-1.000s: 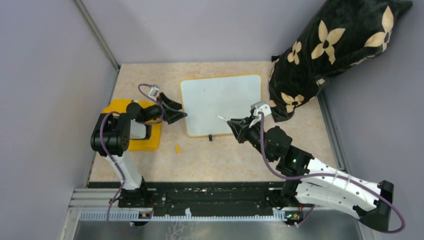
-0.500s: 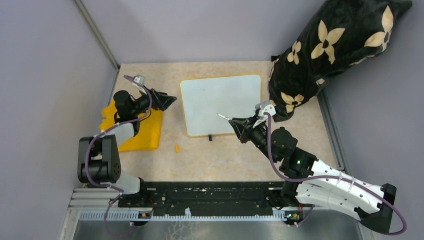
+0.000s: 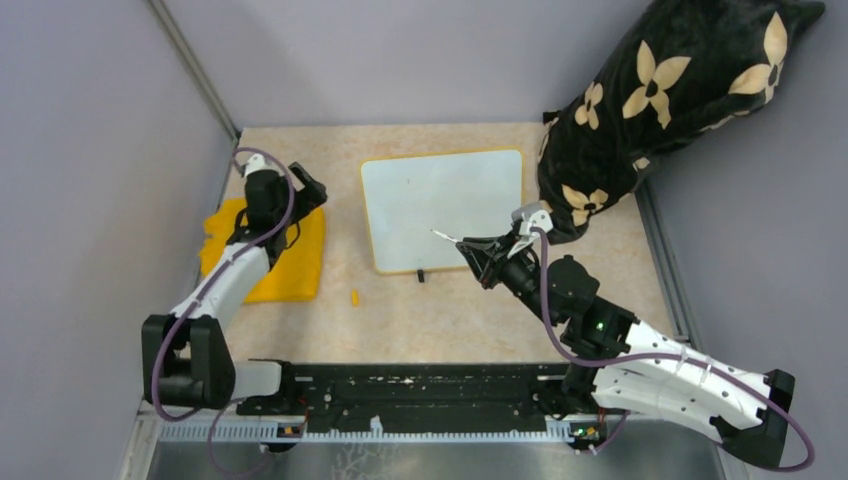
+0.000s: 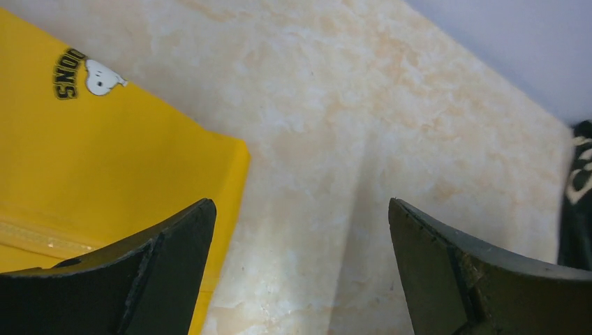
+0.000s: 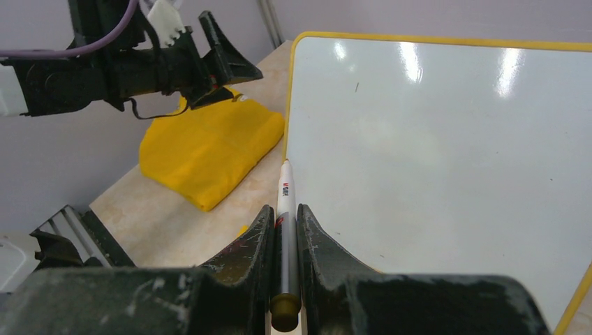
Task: Write a sentence on the whiteboard
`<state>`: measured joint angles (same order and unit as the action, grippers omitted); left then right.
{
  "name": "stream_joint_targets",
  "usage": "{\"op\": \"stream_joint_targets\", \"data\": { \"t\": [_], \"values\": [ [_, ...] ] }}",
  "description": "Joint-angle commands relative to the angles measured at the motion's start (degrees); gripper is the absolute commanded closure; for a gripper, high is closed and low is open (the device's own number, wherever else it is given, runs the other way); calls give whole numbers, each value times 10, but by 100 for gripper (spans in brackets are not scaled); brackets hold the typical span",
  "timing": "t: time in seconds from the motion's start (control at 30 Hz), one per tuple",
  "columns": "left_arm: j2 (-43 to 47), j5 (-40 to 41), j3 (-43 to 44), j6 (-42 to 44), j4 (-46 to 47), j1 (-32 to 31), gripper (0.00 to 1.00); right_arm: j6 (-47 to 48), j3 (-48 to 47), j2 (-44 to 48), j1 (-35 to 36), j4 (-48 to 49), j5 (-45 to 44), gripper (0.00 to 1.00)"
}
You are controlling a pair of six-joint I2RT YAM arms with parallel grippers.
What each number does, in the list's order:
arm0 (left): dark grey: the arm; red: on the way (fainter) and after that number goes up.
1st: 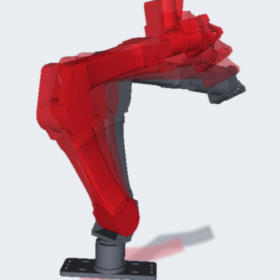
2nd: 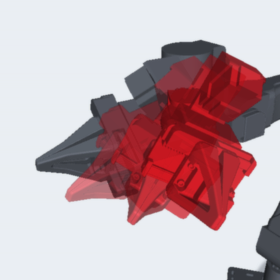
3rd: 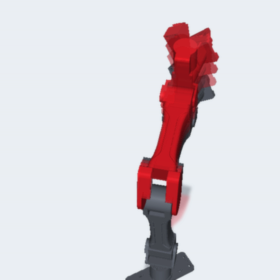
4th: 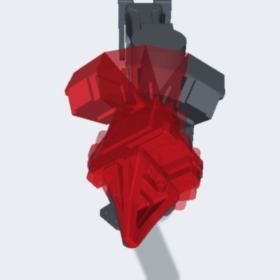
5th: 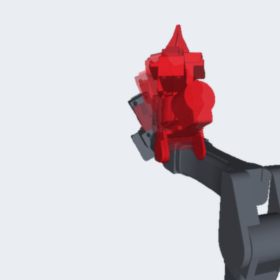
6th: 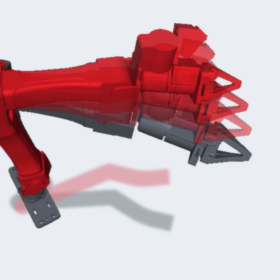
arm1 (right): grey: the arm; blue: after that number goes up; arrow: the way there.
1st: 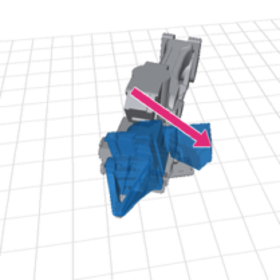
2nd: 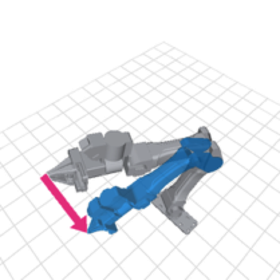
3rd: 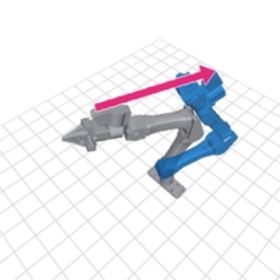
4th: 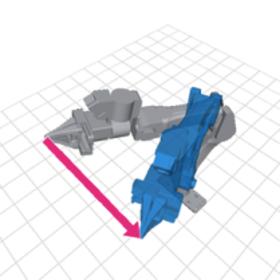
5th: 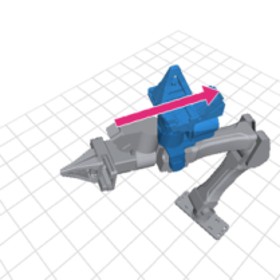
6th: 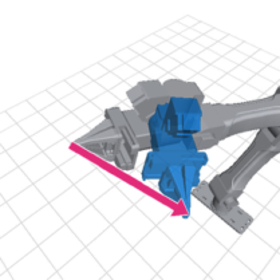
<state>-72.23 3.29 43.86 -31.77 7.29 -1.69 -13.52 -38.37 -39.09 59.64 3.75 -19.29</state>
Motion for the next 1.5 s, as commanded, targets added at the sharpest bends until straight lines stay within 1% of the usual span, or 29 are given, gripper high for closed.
{"op": "stream_joint_targets", "data": {
  "t": [0.0, 0.03, 0.1, 0.13, 0.2, 0.27, 0.37, 0.5, 0.53, 0.57, 0.63, 0.73, 0.8, 0.9, 1.03, 1.13, 1.23, 1.33, 1.4, 1.47],
  "values": [
    [-40, 174, 109, 34, -180, -87, 1, 0, -6, 13, 5, 30, 8, 100],
    [-46, 173, 136, 35, -210, -91, 1, -1, -5, 16, 5, 31, 8, 100],
    [-46, 166, 156, 21, -221, -91, 1, -3, -5, 19, 4, 30, 7, 100],
    [-40, 148, 152, 27, -193, -91, 1, -4, -6, 19, 5, 30, 8, 100],
    [-20, 96, 145, 85, -150, -91, 1, -6, -7, 20, 5, 29, 10, 100],
    [1, 95, 142, 109, -133, -91, 1, -9, -7, 20, 5, 29, 13, 100],
    [34, 47, 112, 175, -63, -91, 1, -14, -6, 20, 4, 29, 15, 100],
    [87, 9, 35, 162, 60, -88, 1, -17, -6, 23, 5, 25, 16, 100],
    [92, -10, 20, 158, 89, -85, 1, -16, -8, 25, 5, 21, 15, 100],
    [91, -35, 16, 150, 99, -80, 1, -16, -9, 26, 5, 18, 13, 100],
    [71, -71, 36, 139, 73, -71, 1, -16, -10, 29, 5, 12, 8, 100],
    [44, -63, 77, 126, 16, -64, 1, -18, -10, 31, 5, 5, 5, 100],
    [42, -64, 76, 130, 18, -62, 1, -19, -10, 32, 5, 4, 5, 100],
    [51, -130, 50, 167, 55, -58, 1, -20, -10, 31, 5, 5, 5, 100],
    [46, -204, 43, 205, 52, -57, 1, -20, -8, 24, 5, 8, 3, 100],
    [48, -261, 30, 217, 60, -52, 1, -20, -8, 18, 5, 10, 5, 100],
    [63, -320, -7, 208, 101, -38, 1, -20, -8, 16, 5, 8, 5, 100],
    [75, -389, -48, 178, 161, -12, 1, -19, -10, 18, 5, 1, 4, 100],
    [70, -458, -68, 153, 210, 2, 2, -16, -11, 23, 5, -3, 2, 100],
    [54, -502, -80, 126, 247, 11, 4, -15, -10, 29, 5, -5, 1, 100]
  ]
}}
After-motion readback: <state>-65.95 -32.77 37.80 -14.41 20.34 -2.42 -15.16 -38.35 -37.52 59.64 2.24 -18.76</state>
